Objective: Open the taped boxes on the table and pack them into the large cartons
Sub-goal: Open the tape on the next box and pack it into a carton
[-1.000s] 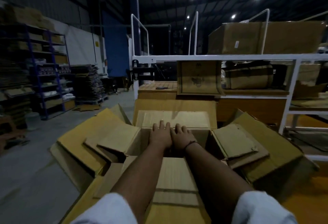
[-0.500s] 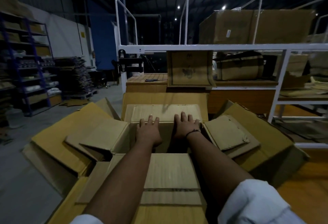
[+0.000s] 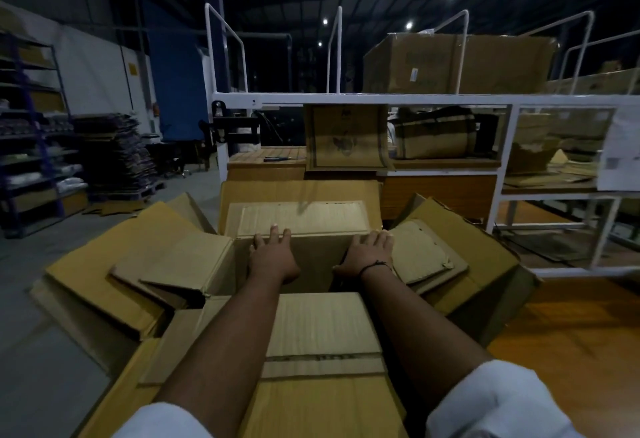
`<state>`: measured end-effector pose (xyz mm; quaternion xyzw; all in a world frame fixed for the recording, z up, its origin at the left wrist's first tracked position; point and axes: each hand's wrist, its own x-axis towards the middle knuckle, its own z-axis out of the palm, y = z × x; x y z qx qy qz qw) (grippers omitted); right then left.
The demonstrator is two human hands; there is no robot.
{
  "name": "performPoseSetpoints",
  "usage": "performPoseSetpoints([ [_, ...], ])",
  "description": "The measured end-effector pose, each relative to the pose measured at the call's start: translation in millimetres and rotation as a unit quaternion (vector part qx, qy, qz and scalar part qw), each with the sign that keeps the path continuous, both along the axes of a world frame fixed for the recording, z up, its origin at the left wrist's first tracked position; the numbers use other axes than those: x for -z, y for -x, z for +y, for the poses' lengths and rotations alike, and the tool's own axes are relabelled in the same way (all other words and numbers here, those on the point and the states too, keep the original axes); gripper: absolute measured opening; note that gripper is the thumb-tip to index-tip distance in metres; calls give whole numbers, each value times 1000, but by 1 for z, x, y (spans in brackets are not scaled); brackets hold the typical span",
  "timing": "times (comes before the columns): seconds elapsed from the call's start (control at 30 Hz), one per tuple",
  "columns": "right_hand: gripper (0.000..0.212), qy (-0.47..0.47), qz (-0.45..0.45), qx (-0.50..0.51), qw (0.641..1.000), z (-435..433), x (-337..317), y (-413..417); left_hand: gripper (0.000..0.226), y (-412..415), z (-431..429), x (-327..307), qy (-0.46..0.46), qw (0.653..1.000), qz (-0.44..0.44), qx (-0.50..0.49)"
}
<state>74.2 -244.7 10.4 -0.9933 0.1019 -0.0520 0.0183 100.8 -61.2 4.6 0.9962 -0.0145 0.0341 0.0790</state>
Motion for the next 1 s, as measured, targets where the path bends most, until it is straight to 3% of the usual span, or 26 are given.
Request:
performPoseSetpoints([
  [0.23,88,-28,55,23,998,-7,3,25,93,7,3,-4,22,1000,-6,5],
  [0.33,96,-80,85,21,993,-11,-3,32,92,9,6,-5,26,1000,-9,9],
  [0.47,93,-54,123,9,991,12,-12,66,91,8,5,-5,40,999,-6,0],
  [0.67,67,-47,13,-172,984,52,3,113,80,8,2,-11,49,998,-28,-11],
  [0.83,63,-46,-16,-219,975,64,8,107,36,16,0,-16,127,986,-76,-78],
  [1.0,64,-45,-28,-205,977,63,8,102,57,41,15,-23,49,985,-46,-158],
])
